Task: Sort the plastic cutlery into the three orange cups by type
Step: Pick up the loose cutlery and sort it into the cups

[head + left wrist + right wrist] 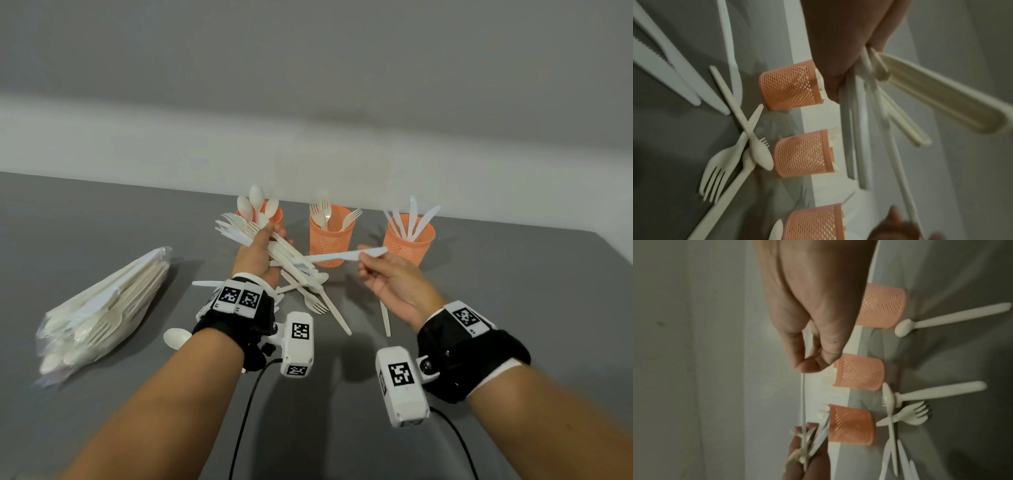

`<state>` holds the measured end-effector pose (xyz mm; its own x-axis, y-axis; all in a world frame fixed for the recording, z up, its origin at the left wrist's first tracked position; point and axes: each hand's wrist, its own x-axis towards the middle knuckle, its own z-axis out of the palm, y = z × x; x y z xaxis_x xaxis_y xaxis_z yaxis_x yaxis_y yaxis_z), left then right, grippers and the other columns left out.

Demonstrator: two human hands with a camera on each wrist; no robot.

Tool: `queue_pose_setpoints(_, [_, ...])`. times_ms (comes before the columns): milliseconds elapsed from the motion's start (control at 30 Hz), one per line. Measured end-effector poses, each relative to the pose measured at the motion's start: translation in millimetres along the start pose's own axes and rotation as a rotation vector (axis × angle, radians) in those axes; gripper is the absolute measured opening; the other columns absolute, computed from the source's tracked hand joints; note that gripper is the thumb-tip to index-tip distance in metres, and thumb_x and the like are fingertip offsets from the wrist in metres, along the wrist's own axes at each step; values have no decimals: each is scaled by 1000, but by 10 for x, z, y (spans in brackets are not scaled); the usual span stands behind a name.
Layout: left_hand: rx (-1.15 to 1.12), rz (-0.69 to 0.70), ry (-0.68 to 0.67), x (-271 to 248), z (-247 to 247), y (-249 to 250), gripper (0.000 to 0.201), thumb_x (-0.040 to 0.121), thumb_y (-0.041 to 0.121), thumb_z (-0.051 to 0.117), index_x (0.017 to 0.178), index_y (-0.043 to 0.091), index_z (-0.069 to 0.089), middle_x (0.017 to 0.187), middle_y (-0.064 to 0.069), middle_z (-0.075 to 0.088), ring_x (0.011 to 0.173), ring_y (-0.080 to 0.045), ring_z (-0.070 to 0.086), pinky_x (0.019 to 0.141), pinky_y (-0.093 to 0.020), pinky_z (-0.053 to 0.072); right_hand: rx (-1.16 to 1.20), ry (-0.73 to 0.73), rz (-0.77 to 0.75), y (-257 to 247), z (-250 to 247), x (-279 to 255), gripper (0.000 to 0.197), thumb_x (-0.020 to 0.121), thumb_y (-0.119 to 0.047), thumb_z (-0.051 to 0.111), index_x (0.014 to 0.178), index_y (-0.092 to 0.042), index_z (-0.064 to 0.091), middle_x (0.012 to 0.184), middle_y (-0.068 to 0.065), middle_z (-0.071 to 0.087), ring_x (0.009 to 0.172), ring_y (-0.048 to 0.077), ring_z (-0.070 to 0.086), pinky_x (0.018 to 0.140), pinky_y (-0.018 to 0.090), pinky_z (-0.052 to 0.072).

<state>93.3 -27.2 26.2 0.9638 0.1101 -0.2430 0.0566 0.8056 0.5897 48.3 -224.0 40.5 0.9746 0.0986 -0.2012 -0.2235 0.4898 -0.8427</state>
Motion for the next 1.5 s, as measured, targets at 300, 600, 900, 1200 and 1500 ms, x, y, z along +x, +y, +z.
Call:
queue_pose_setpoints(300, [-38, -80, -157, 10, -49, -47, 7, 93, 14, 49, 94, 14, 56, 59, 6, 61, 55, -3, 60, 60, -23, 55, 58, 45, -207, -216, 174, 58, 24, 99, -27, 37, 85, -14, 52, 56, -1, 56, 52, 13, 57, 55, 27, 51])
queue_pose_setpoints(600, [44, -107, -244, -182, 128, -106, 19, 94, 11, 46, 78, 13, 55, 52, 5, 59, 49, -4, 59, 60, -20, 54, -799, -301, 134, 157, 345, -17, 9, 94, -23, 50, 95, -20, 59, 73, -6, 59, 50, -1, 47, 36, 9, 30])
queue_pose_setpoints(900, [0, -92, -190, -142, 112, -64, 17, 94, 11, 46, 81, 14, 57, 55, 5, 59, 50, -5, 59, 58, -22, 55, -587, -350, 248, 71, 48, 33, 11, 96, -13, 46, 94, -8, 55, 51, -7, 47, 42, 2, 42, 34, 10, 23])
queue_pose_setpoints(1200, [149, -120, -212, -114, 176, -204, 22, 93, 10, 47, 71, 12, 52, 48, 5, 55, 48, -7, 56, 63, -23, 50, -860, -528, 197, 42, 197, -32, 13, 93, -20, 52, 80, -18, 52, 52, -9, 50, 46, 4, 40, 42, 13, 36])
queue_pose_setpoints(1500, [0, -110, -204, 138, 134, -86, 16, 95, 11, 41, 82, 11, 50, 54, 5, 57, 48, -4, 55, 63, -22, 53, -791, -534, 287, -68, -152, 30, 15, 96, -21, 46, 82, -17, 48, 49, -9, 37, 36, 1, 27, 35, 12, 24])
